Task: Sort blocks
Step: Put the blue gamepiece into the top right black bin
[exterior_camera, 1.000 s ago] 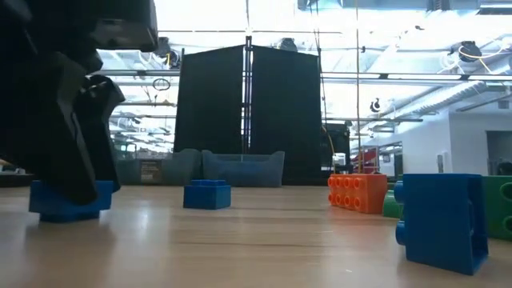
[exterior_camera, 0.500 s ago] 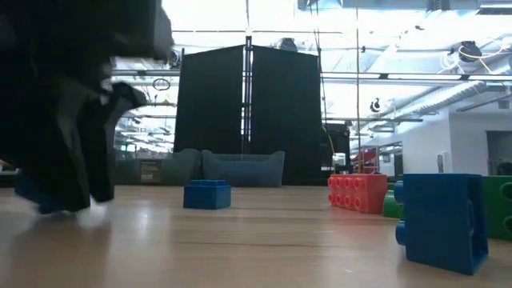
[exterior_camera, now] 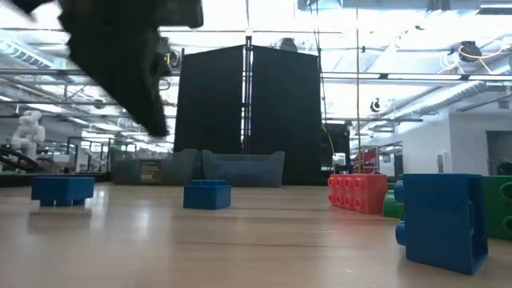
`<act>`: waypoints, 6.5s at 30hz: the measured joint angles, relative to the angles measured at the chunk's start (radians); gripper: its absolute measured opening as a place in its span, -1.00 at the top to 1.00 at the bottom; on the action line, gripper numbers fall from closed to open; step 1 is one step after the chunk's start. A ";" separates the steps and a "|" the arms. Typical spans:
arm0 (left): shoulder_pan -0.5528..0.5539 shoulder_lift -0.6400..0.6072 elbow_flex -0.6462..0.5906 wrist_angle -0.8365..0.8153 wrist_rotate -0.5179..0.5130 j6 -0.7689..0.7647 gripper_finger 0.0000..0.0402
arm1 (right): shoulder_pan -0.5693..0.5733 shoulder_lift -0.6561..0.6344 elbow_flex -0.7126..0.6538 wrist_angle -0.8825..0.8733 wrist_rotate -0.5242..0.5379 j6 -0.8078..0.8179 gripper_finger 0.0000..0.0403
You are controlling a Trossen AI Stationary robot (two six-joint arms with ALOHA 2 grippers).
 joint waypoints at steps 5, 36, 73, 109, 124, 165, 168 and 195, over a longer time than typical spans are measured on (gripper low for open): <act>-0.008 -0.092 0.001 -0.170 -0.093 -0.215 0.76 | 0.000 0.000 0.000 0.000 0.000 0.005 1.00; -0.068 -0.106 -0.147 -0.173 0.115 -0.145 -0.46 | 0.000 0.000 0.000 0.001 0.001 -0.015 1.00; 0.080 -0.106 -0.283 0.059 0.222 -0.014 0.41 | 0.000 0.000 0.000 0.001 0.005 -0.012 1.00; 1.024 -0.068 -0.081 0.768 -0.066 0.225 0.41 | 0.000 0.000 0.000 0.001 0.006 0.116 1.00; 1.028 0.033 -0.082 0.741 0.049 0.253 -0.02 | 0.000 0.000 0.000 0.001 0.010 0.116 1.00; 0.272 -0.036 -0.109 0.355 0.390 0.718 -0.39 | 0.000 0.000 0.000 0.001 0.003 0.090 1.00; 0.258 -0.008 -0.109 0.370 0.393 0.693 -0.39 | 0.000 0.000 0.000 0.001 0.003 0.090 1.00; 0.267 0.077 -0.141 0.421 0.450 0.560 -0.39 | 0.000 0.000 0.000 -0.019 0.000 0.090 1.00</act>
